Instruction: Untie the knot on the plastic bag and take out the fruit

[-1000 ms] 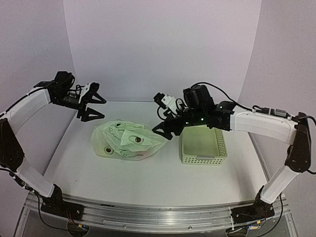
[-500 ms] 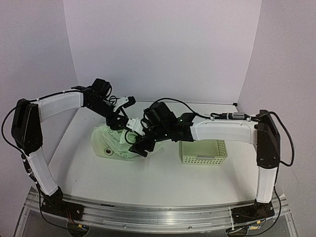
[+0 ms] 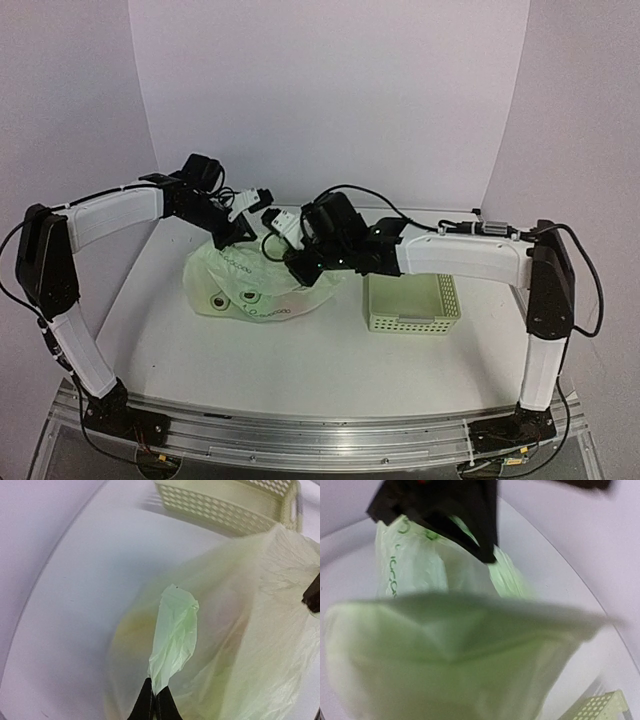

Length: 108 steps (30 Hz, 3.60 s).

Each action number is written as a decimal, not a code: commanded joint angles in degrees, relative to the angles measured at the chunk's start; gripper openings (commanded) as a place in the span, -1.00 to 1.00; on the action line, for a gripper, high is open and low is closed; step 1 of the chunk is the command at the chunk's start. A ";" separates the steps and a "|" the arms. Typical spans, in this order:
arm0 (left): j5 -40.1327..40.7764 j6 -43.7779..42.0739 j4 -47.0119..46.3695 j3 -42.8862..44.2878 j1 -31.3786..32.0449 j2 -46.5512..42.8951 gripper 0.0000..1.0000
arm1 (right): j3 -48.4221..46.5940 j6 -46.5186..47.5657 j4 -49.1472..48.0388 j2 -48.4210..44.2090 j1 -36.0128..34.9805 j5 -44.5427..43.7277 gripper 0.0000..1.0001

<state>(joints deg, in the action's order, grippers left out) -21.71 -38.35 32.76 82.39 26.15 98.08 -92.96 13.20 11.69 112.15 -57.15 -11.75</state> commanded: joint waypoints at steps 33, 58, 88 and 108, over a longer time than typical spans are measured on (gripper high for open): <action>-13.94 -0.86 -6.03 -39.04 -10.21 -53.39 0.48 | 22.28 -22.06 -16.07 -12.85 8.40 14.50 -0.99; -10.86 0.81 24.82 11.44 9.87 -3.73 0.57 | 30.32 -15.45 -22.93 -16.82 4.07 13.13 -0.75; 31.09 -12.22 -9.50 -17.82 14.37 -8.61 -0.82 | 33.42 -13.70 -24.61 -20.60 2.70 9.67 -0.61; 28.06 5.00 -10.55 -6.02 11.15 -10.36 -1.00 | 16.30 3.44 -8.26 -27.21 -7.98 -4.10 0.51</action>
<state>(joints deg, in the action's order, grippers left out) 4.57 -38.36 24.35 70.89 40.41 85.82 -75.49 14.27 2.56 81.97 -65.85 -12.22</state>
